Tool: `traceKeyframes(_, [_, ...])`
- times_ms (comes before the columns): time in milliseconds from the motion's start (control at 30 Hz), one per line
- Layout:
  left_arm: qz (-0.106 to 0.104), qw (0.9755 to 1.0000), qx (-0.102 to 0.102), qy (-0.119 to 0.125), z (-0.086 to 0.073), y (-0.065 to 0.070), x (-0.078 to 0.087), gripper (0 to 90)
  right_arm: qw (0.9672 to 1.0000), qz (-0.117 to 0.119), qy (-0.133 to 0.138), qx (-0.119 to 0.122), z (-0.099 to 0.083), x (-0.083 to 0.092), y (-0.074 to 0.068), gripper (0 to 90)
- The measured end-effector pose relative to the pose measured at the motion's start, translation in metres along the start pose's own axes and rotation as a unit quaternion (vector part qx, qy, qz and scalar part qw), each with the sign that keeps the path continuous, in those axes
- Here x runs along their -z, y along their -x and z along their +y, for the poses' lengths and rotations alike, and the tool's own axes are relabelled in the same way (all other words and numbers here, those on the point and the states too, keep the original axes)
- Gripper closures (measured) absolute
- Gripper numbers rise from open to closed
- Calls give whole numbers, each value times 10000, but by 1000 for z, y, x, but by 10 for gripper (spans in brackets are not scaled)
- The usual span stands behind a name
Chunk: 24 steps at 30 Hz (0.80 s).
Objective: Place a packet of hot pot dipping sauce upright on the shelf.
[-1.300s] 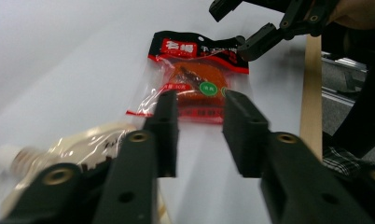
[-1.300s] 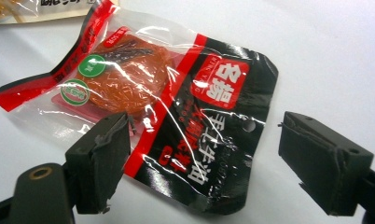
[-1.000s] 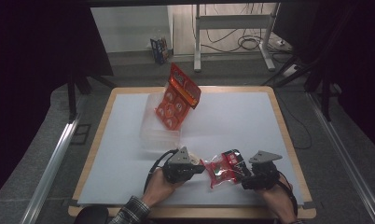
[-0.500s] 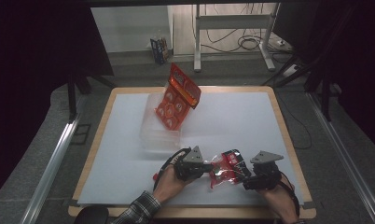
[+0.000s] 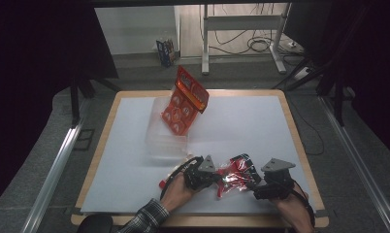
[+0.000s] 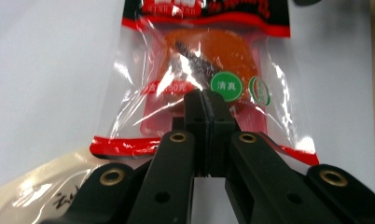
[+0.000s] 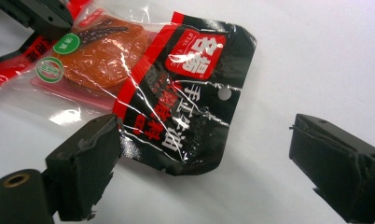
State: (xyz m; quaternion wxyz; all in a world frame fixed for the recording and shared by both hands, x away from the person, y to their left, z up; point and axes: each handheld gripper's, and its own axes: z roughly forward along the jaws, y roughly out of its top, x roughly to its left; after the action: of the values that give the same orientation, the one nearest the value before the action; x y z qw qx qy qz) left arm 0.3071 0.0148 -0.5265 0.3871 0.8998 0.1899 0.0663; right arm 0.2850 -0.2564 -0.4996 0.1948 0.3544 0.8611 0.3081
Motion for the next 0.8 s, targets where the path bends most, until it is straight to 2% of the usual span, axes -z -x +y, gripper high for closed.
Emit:
traceKeyframes(200, [87,9997,-57,-203,-2,3,1,900,9990,322,128,-290,2,2,-2,46])
traceKeyframes(233, [104,9996,-59,-259,-2,4,1,900,9984,425,68,-370,1,0,-2,32])
traceKeyframes(267, [104,9996,-59,-259,-2,4,1,900,9984,425,68,-370,1,0,-2,32])
traceKeyframes(300, [116,9992,-77,-368,-3,5,1,900,9976,531,-11,-455,0,-3,-2,33])
traceKeyframes(400, [131,9992,-64,-362,-6,5,2,900,9963,664,-28,-544,1,-5,-2,33])
traceKeyframes(433, [131,9991,-77,-399,-5,5,2,900,9944,861,67,-607,3,-6,-3,33])
traceKeyframes(467, [131,9991,-77,-399,-5,5,2,900,9944,861,67,-607,3,-6,-3,33])
traceKeyframes(500, [135,9990,-80,-409,-5,5,2,900,9922,1053,153,-651,7,-6,-5,37])
traceKeyframes(533, [135,9990,-80,-409,-5,5,2,900,9922,1053,153,-651,7,-6,-5,37])
traceKeyframes(667, [96,9992,-34,-391,-6,4,2,900,9922,1124,60,-529,13,-11,-10,74])
traceKeyframes(733, [70,9992,-32,-396,-6,3,3,900,9893,1319,-4,-620,16,-18,-10,125])
traceKeyframes(800, [62,9992,-25,-395,-6,3,3,900,9866,1463,56,-723,18,-20,-8,155])
